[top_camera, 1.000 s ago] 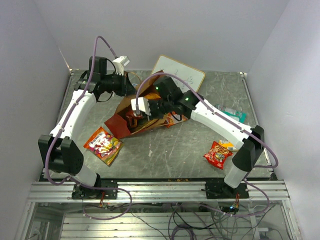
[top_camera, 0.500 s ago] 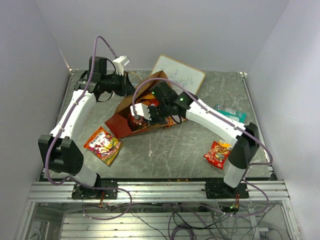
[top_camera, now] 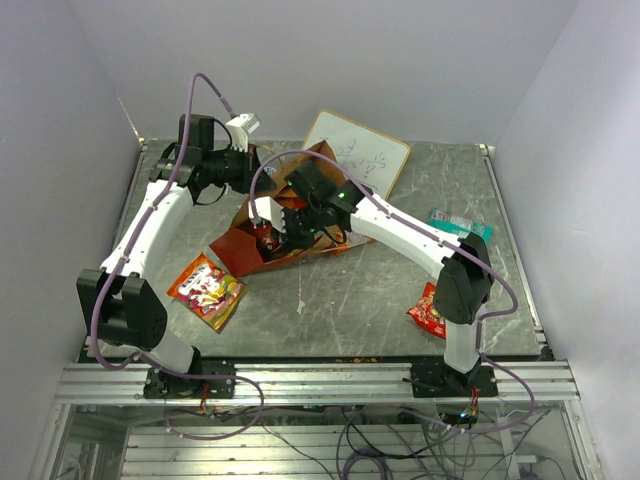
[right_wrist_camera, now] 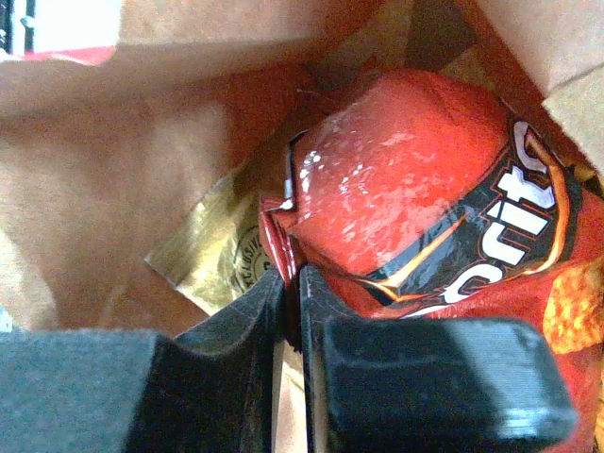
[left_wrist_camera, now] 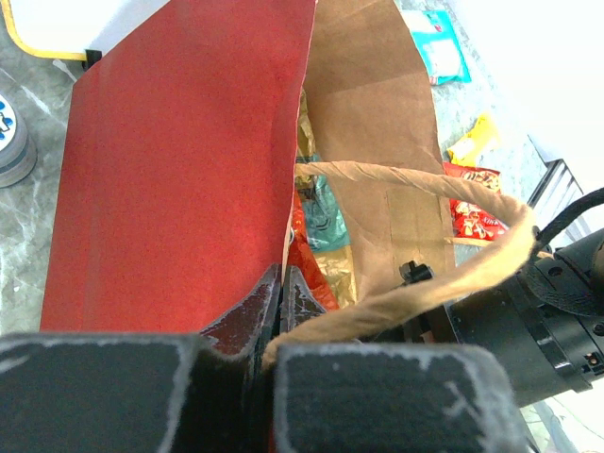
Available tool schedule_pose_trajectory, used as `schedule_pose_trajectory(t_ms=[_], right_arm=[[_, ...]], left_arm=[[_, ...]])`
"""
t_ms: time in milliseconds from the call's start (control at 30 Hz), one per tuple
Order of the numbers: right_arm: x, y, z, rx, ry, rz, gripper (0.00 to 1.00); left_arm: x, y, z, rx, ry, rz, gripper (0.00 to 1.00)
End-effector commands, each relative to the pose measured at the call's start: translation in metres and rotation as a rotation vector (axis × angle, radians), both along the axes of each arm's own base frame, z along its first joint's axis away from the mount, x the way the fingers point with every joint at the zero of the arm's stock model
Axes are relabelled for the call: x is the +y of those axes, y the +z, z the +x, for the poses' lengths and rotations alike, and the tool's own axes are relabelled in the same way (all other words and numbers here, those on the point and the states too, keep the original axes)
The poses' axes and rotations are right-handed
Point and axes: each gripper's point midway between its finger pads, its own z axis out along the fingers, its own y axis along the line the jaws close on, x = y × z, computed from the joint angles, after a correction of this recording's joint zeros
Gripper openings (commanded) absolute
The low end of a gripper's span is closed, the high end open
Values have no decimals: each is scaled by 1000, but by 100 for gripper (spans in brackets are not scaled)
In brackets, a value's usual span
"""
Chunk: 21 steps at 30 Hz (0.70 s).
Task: Place the snacks into the paper bag
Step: Place the snack in the paper bag.
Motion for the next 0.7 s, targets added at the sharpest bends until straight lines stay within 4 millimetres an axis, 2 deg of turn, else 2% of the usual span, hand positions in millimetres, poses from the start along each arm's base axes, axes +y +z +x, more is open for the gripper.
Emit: schedule_pose_trajectory(t_ms=[0, 200, 333, 467, 667], right_arm=[[14, 42, -13, -9, 56, 165, 12], [18, 64, -18, -14, 65, 236, 17], [16, 68, -14, -14, 62, 232, 27], [12, 82, -6, -41, 32, 259, 40], [6, 108, 3, -49, -7, 333, 48]], left_arm=[[-8, 21, -4, -70, -53, -45, 7], [-9, 21, -3, -72, -54, -50, 7], [-9, 21, -3, -76, -52, -47, 7], [-8, 22, -4, -81, -53, -47, 7], [-8, 22, -4, -86, -53, -47, 7]])
